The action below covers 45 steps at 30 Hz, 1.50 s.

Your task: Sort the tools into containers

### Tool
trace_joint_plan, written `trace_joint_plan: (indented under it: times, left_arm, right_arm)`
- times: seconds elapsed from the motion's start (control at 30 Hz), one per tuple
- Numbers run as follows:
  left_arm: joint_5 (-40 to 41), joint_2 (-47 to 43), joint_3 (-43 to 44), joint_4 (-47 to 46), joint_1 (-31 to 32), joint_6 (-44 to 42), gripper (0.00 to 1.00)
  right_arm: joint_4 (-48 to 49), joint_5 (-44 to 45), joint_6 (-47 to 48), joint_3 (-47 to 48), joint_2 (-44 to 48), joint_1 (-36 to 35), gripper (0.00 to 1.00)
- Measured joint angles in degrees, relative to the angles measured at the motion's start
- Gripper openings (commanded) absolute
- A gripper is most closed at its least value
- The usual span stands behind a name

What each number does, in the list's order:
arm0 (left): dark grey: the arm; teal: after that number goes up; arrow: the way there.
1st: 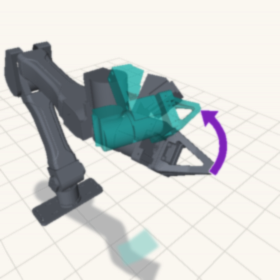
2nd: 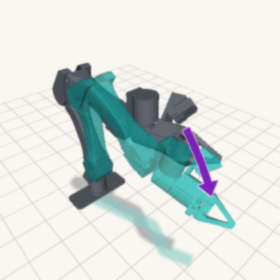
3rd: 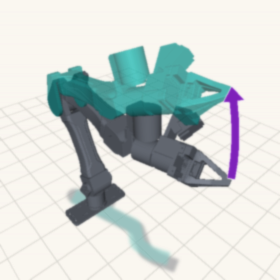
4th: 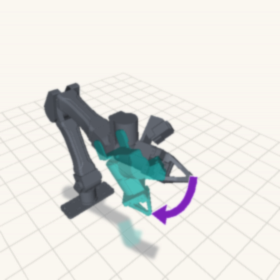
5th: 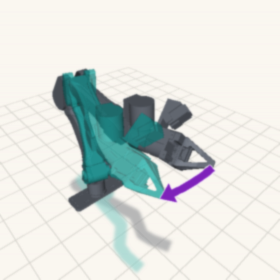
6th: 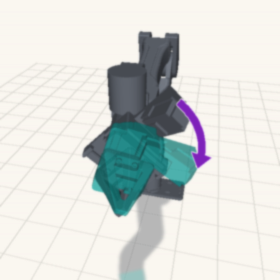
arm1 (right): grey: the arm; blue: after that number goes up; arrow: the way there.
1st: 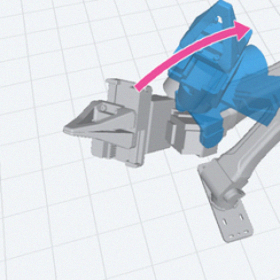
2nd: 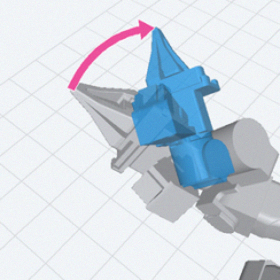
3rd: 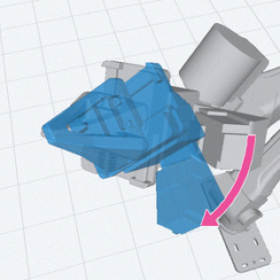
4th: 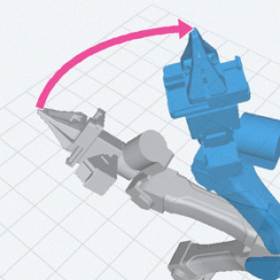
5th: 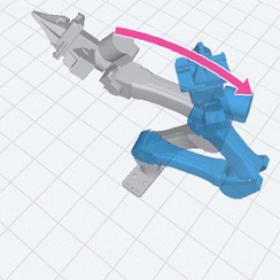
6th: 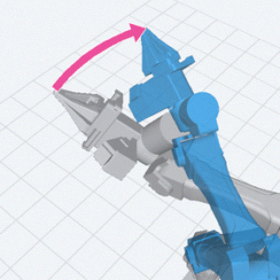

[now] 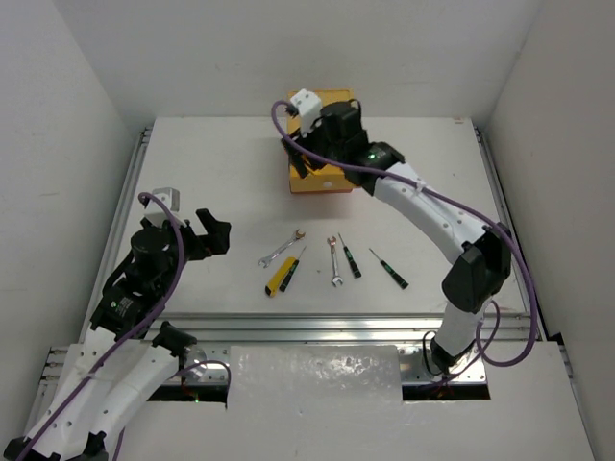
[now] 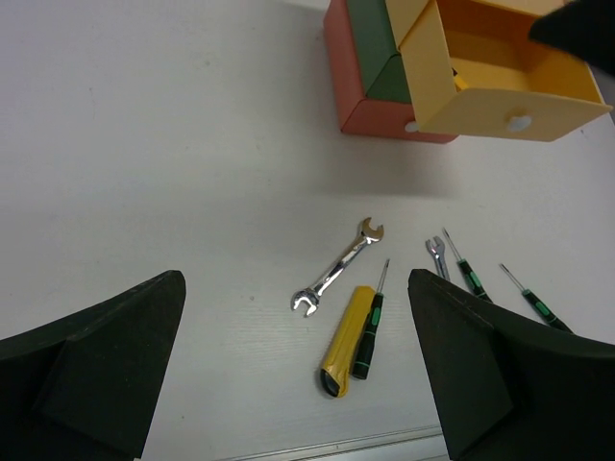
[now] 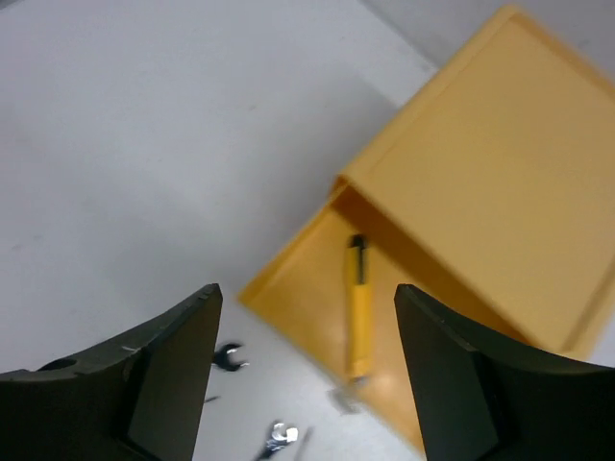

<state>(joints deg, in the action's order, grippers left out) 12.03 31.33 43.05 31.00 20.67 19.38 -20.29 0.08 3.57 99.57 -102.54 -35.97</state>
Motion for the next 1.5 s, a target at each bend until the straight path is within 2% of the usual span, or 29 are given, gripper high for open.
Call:
trace_joint_plan:
  times: [0.07, 0.27, 0.4, 0.5, 0.57, 0.83, 1.07, 1.5]
  left_arm:
    - [1.40, 0.02, 0.00, 0.11, 0.00, 0.22, 1.00]
    - [7.21, -1.14, 0.00, 1.14, 0.00, 1.53, 1.00]
    - [8.61, -1.66, 0.00, 1.40, 0.00, 1.97, 1.00]
    - [8.90, -1.44, 0.00, 1.46, 0.00, 2.01, 1.00]
    - [8.94, -1.44, 0.00, 1.57, 0.00, 2.10, 1.00]
    - [8.94, -2.62, 0.00, 1.57, 0.00, 2.12, 1.00]
    - [8.66, -2.89, 0.00, 1.57, 0.00, 2.10, 1.00]
    - [7.52, -3.50, 0.00, 1.40, 0.00, 2.05, 1.00]
  right_arm:
    - [1.20, 4.66, -6.80, -4.02, 0.79, -4.50, 0.77]
    - [2.27, 15.17, -30.12, -27.85, 5.79, -16.39, 0.77]
    - [-0.61, 20.48, -42.14, -29.49, 1.03, -19.80, 0.75]
    - [-0.72, 23.28, -47.63, -29.24, -2.47, -21.35, 0.71]
    - [-0.76, 24.09, -50.03, -28.83, -4.24, -22.21, 0.66]
    - [-0.26, 25.03, -55.45, -26.43, -7.82, -26.60, 0.60]
    - [-0.81, 25.31, -57.07, -20.59, -12.98, -29.66, 0.59]
    - [-3.82, 25.49, -61.42, -19.71, -15.34, -29.44, 0.58]
